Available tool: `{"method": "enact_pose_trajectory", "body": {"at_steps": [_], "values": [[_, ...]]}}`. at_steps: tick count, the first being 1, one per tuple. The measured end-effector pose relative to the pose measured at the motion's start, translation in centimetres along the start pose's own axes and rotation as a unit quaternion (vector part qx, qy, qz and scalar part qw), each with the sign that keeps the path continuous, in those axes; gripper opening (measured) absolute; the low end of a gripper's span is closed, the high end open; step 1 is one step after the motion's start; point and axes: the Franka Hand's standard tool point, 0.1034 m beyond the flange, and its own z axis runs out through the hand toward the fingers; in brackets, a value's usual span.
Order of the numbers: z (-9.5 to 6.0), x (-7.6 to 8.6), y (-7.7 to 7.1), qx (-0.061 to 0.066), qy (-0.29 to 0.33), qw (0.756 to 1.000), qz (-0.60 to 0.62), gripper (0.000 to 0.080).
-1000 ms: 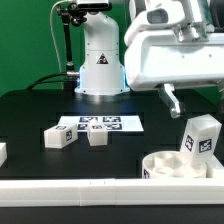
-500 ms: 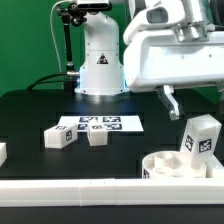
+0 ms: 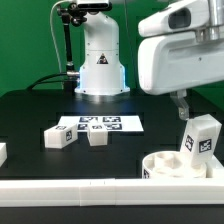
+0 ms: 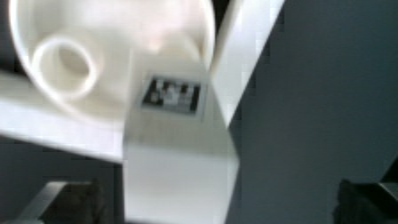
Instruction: Assemble stool
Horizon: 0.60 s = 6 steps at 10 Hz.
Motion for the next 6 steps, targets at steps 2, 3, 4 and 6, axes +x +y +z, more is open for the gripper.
{"method": "enact_pose_trajectory", "body": {"at_steps": [2, 3, 4, 6], "values": [[0.33, 0.34, 0.38, 0.01, -0.035, 0.999, -0.006, 0.0649], [0.45, 0.64, 0.56, 0.006, -0.023, 1.0, -0.021, 0.0649], [0.54, 0.63, 0.68, 0.007, -0.022, 0.998, -0.051, 0.0649], [0.57, 0.61, 0.69, 0.007, -0.022, 0.999, -0.046, 0.0649]]}}
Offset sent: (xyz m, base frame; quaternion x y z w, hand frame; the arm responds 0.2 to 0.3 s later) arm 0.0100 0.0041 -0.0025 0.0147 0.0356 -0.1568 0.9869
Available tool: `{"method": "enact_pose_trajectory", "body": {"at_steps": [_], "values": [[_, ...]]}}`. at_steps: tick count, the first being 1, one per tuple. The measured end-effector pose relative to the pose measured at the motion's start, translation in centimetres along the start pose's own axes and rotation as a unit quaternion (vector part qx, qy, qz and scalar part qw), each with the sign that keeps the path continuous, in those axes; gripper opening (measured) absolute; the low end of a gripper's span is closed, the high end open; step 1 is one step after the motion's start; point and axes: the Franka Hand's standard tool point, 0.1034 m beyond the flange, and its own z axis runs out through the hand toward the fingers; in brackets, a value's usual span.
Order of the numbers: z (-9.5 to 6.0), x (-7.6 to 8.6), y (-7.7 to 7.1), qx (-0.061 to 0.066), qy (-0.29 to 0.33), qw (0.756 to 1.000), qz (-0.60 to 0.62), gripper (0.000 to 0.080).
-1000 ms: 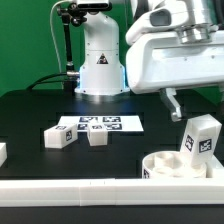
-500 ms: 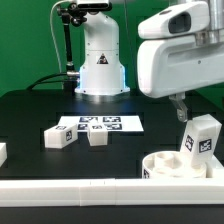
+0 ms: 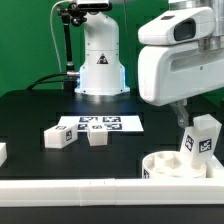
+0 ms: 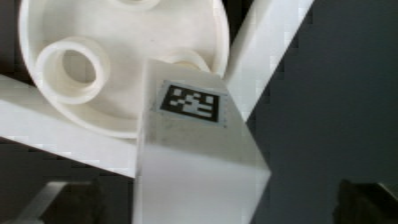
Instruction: Assemble stool
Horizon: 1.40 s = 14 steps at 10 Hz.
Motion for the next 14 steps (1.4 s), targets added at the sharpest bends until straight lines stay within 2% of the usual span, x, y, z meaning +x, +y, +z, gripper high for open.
{"method": "enact_pose_trajectory", "body": {"at_steps": [3, 4, 6, 10, 12, 14], "values": [[0.1, 0.1, 0.5, -0.012, -0.001, 0.985, -0.172, 0.0649], [0.2, 0.1, 0.5, -0.013, -0.002, 0.978, -0.209, 0.0649], [0.2, 0.0, 0.9, -0.018, -0.008, 0.943, -0.333, 0.0649], [0.2, -0.1, 1.5, -0.022, -0.015, 0.897, -0.441, 0.0649], [0.8, -0.3, 1.7, -0.028, -0.032, 0.832, -0.553, 0.0649], [1.2, -0.3, 1.9, -0.031, -0.045, 0.787, -0.614, 0.0649]]}}
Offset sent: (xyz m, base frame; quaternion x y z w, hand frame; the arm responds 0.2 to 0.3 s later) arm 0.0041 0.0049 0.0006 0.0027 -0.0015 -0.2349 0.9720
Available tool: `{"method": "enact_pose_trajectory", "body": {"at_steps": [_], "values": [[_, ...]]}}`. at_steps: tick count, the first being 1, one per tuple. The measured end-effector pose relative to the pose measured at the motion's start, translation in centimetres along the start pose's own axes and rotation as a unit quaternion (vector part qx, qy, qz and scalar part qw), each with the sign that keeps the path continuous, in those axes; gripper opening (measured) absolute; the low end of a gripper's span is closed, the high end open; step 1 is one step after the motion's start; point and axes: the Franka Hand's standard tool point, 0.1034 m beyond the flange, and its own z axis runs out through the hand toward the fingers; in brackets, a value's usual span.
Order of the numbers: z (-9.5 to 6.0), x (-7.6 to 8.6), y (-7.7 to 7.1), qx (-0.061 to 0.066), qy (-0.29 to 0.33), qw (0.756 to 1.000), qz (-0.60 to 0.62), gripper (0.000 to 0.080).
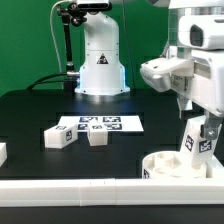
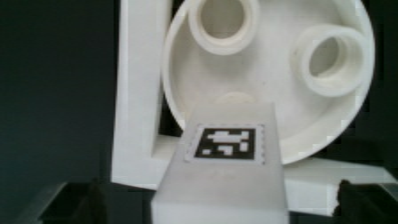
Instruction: Assemble stool
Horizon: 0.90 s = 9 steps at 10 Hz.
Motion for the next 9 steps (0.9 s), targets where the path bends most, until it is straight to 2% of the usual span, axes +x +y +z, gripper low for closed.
{"method": "enact_pose_trajectory", "body": {"at_steps": [5, 7, 9], "values": [[0.4, -0.19, -0.24, 0.004, -0.004, 1.0, -0.004, 0.0649], [0.39, -0.27, -0.24, 0.004, -0.004, 1.0, -0.003, 0.0372], [0.28, -0.27, -0.2, 0.003, -0.004, 1.0, 0.0, 0.0344]]}}
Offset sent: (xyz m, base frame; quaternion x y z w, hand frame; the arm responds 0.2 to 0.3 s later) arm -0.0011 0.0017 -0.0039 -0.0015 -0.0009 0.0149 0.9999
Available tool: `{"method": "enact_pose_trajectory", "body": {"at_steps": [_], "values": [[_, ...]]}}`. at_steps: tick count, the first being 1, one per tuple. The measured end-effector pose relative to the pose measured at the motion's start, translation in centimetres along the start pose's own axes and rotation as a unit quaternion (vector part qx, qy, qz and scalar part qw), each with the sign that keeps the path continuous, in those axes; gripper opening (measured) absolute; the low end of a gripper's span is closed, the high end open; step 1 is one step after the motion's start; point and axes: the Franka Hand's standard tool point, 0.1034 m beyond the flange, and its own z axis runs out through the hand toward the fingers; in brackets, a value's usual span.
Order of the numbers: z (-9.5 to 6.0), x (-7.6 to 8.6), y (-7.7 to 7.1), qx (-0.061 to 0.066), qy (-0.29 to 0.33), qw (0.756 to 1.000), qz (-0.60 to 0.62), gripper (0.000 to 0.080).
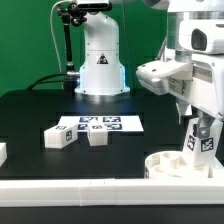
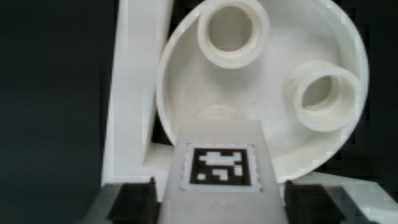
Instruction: Assemble stool
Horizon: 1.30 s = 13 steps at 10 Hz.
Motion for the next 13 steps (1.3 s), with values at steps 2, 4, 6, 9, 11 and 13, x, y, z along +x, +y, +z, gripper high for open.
{"method": "enact_pose_trajectory", "body": {"at_steps": [2, 4, 6, 9, 11, 13], "values": [[-0.02, -0.28, -0.07, 0.003, -0.001, 1.0, 0.028, 0.0344], [0.02, -0.22, -0.11, 0.004, 0.0, 0.993, 0.118, 0.0344], [0.11, -0.2, -0.23, 0.007, 0.0, 0.973, 0.232, 0.0344], [0.46, -0.35, -0.72, 0.019, 0.0, 0.931, 0.365, 0.0343], [0.44, -0.41, -0.54, 0.014, 0.002, 0.913, 0.409, 0.0343], [0.44, -0.37, -0.54, 0.014, 0.001, 0.882, 0.471, 0.0343]]}}
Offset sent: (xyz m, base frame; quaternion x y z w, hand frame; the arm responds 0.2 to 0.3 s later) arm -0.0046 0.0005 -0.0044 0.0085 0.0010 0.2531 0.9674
